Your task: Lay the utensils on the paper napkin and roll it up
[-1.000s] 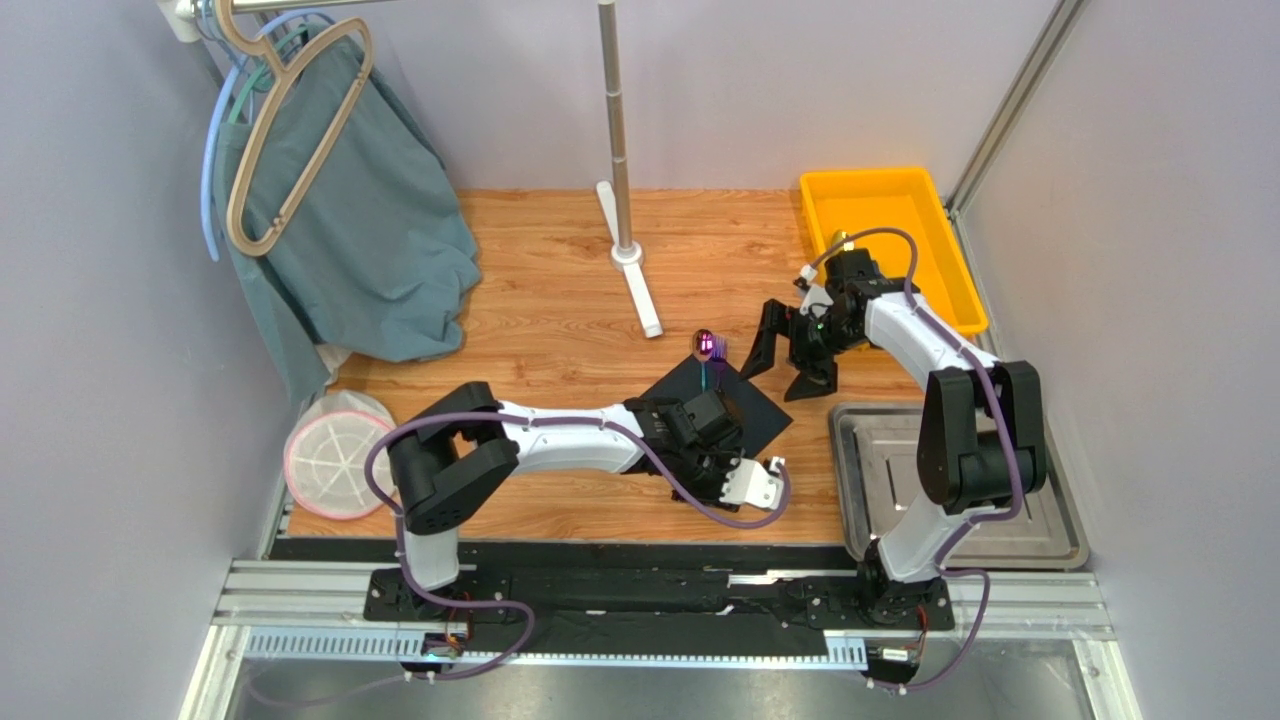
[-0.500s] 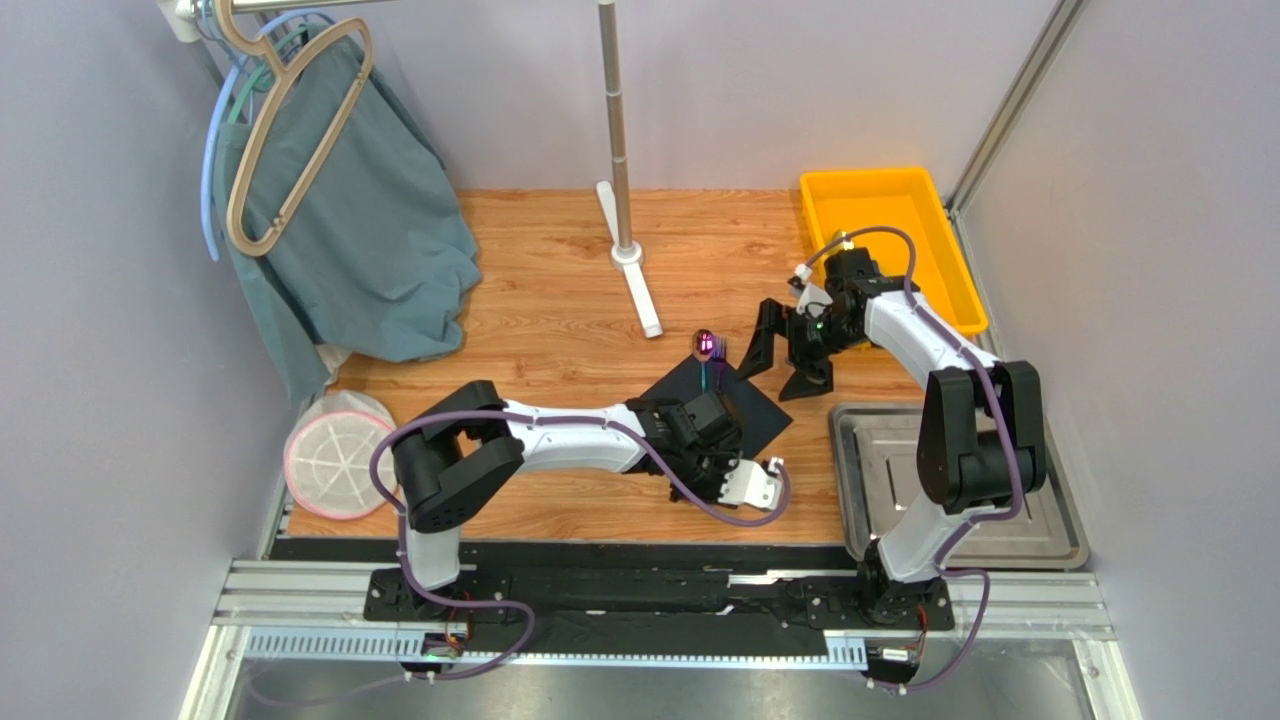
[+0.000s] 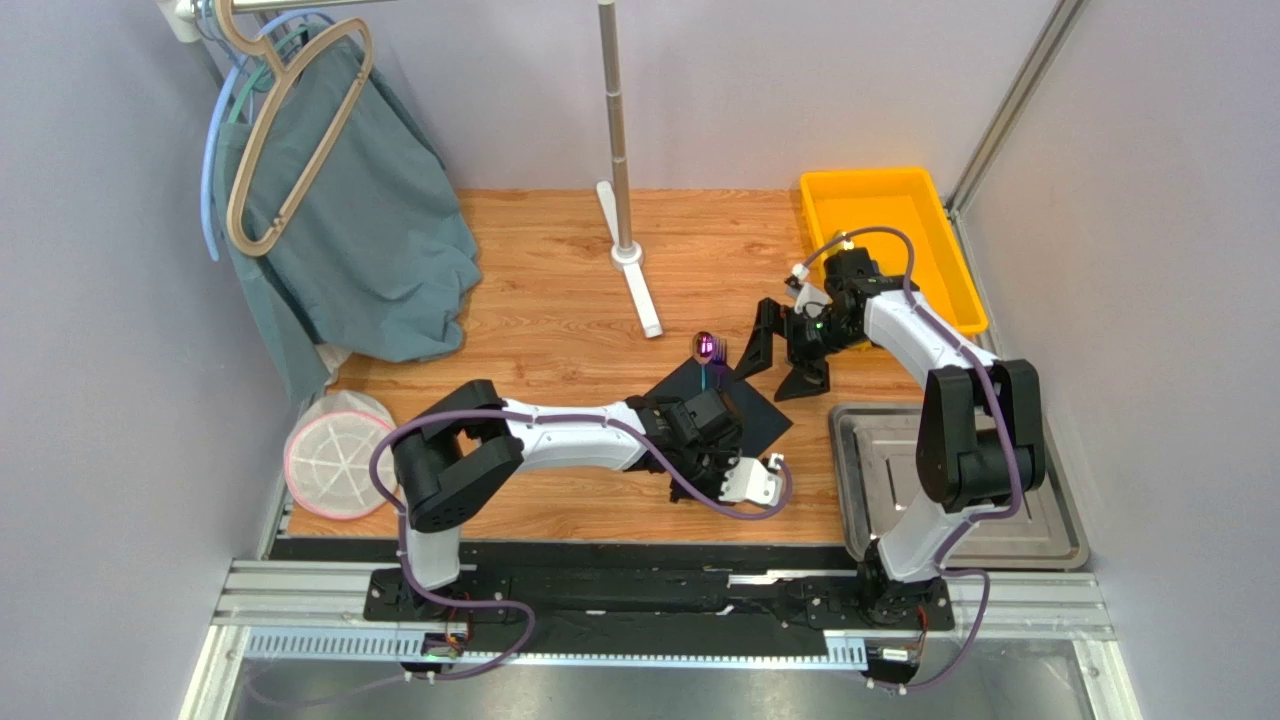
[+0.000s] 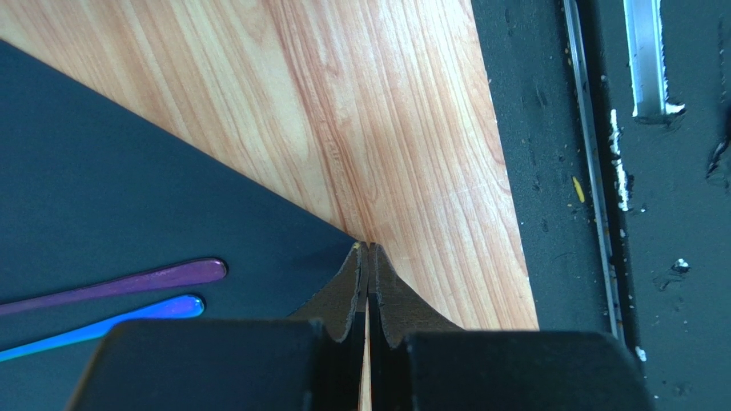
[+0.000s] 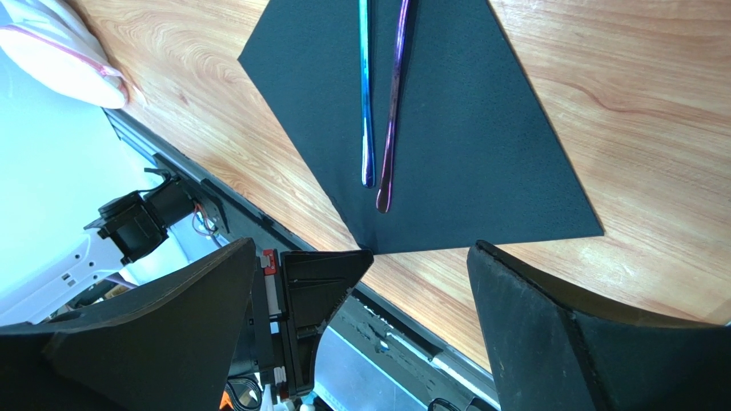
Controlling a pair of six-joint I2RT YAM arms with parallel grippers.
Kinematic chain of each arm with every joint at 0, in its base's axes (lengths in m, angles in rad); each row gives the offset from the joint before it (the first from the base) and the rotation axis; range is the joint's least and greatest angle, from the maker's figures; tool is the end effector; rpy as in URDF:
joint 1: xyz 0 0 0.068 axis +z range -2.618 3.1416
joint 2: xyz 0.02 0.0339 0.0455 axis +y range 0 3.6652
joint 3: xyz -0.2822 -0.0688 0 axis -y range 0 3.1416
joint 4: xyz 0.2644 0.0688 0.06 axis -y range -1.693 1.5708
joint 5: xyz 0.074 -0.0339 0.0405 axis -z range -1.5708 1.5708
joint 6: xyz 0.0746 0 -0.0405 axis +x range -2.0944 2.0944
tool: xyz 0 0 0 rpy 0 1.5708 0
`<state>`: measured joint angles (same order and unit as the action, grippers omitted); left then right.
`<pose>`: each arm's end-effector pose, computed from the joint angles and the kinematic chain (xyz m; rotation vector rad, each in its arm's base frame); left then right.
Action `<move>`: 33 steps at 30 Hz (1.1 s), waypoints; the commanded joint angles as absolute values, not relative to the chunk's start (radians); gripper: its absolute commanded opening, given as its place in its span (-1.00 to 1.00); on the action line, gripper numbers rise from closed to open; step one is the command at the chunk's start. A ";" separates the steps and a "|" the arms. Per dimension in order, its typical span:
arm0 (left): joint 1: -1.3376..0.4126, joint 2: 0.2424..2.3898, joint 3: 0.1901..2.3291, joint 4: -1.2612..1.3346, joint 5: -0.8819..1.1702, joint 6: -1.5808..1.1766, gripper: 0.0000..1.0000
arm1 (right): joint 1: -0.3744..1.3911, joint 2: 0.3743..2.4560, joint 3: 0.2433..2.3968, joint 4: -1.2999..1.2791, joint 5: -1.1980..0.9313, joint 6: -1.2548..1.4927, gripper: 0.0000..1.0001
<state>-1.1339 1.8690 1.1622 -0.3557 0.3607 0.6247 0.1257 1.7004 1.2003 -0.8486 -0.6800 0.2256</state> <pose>0.1509 -0.3853 0.1315 2.1357 1.6040 -0.6453 0.3377 0.0900 0.1904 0.0301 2.8642 1.0526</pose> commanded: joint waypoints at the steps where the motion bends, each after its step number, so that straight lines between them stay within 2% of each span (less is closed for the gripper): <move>1: -1.117 1.822 1.221 -0.387 0.428 0.588 -1.00 | 0.123 1.707 1.230 -0.853 -0.722 0.207 0.96; 7: -1.055 1.824 1.273 -0.400 0.448 0.574 -1.00 | 0.114 1.692 1.184 -0.842 -0.733 0.238 0.84; 8: -1.049 1.831 1.281 -0.400 0.448 0.572 -1.00 | 0.114 1.690 1.169 -0.839 -0.735 0.245 0.73; 17: -0.980 1.874 1.331 -0.377 0.433 0.571 -1.00 | 0.114 1.706 1.088 -0.784 -0.744 0.311 0.17; 19: -0.974 1.882 1.344 -0.374 0.426 0.574 -1.00 | 0.114 1.715 1.078 -0.778 -0.744 0.314 0.11; 20: -0.970 1.890 1.347 -0.376 0.426 0.575 -1.00 | 0.114 1.727 1.077 -0.776 -0.744 0.314 -0.04; 25: -0.960 1.905 1.359 -0.364 0.419 0.595 -1.00 | 0.112 1.759 1.081 -0.778 -0.721 0.307 -0.40; 26: -0.959 1.905 1.361 -0.364 0.419 0.600 -1.00 | 0.113 1.764 1.083 -0.782 -0.718 0.304 -0.56; 27: -0.956 1.905 1.362 -0.364 0.417 0.606 -1.00 | 0.112 1.773 1.085 -0.782 -0.716 0.301 -0.63; 29: -0.957 1.907 1.362 -0.351 0.411 0.607 -1.00 | 0.113 1.778 1.080 -0.784 -0.712 0.301 -0.70; 33: -0.951 1.920 1.379 -0.341 0.394 0.617 -1.00 | 0.114 1.776 1.065 -0.776 -0.715 0.310 -0.72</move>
<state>-0.9592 1.9049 1.3239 -0.3779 0.3939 0.5858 0.1162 1.7748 1.0782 -0.8009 -0.7116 0.3019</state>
